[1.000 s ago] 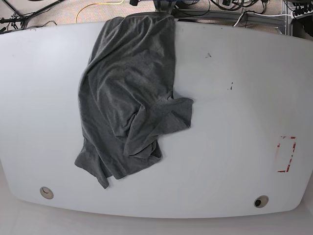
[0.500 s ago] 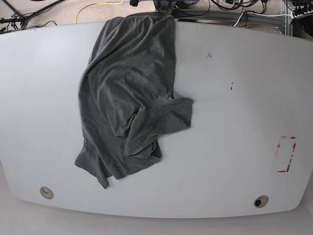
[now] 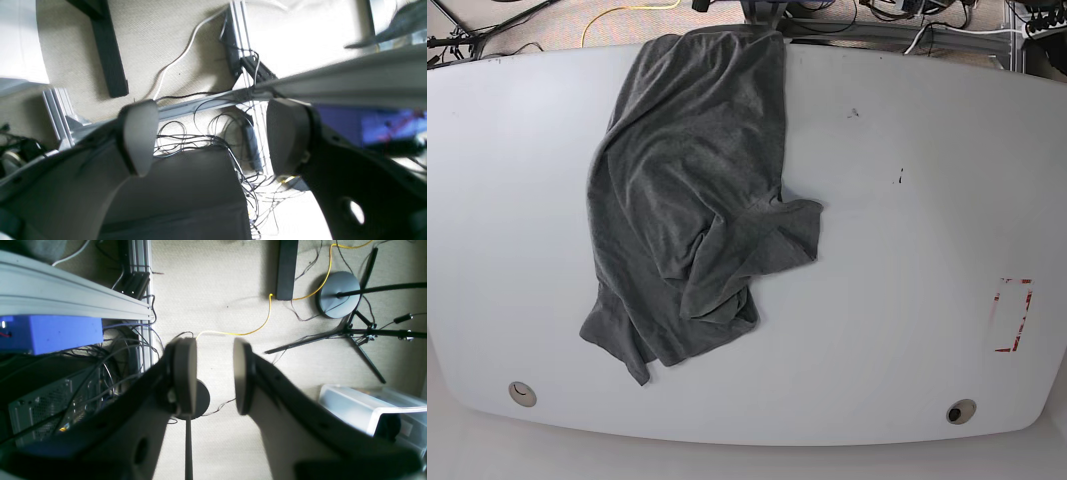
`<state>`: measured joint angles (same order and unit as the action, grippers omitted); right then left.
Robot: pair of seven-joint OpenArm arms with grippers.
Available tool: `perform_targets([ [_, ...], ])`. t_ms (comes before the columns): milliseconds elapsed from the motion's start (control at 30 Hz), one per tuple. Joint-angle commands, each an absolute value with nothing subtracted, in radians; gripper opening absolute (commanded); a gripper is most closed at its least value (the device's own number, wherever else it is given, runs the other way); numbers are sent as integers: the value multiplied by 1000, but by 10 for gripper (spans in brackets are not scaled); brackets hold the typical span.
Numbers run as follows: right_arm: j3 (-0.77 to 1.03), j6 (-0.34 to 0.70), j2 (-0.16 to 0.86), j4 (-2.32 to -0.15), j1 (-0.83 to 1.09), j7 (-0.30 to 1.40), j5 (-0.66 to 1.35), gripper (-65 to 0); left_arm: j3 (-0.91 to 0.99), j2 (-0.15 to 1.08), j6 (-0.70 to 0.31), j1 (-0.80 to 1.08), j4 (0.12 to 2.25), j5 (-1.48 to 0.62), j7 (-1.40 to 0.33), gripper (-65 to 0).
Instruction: Fold the T-shirt properly
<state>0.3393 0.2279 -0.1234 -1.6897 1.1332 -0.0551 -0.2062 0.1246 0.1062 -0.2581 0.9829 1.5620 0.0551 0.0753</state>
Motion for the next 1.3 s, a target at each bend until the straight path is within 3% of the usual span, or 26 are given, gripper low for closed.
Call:
perform_targets([
  [0, 341, 226, -129, -1722, 1167, -66, -201, -480, 127, 115, -252, 1009, 1595, 56, 96, -179],
  [767, 392, 228, -157, -1920, 1274, -70, -202, -478, 173, 145, -248, 1063, 1745, 61, 109, -175],
  [1267, 366, 230, -154, -2006, 1246, -69, -202, -477, 243, 158, -249, 1020, 1846, 18, 82, -171],
])
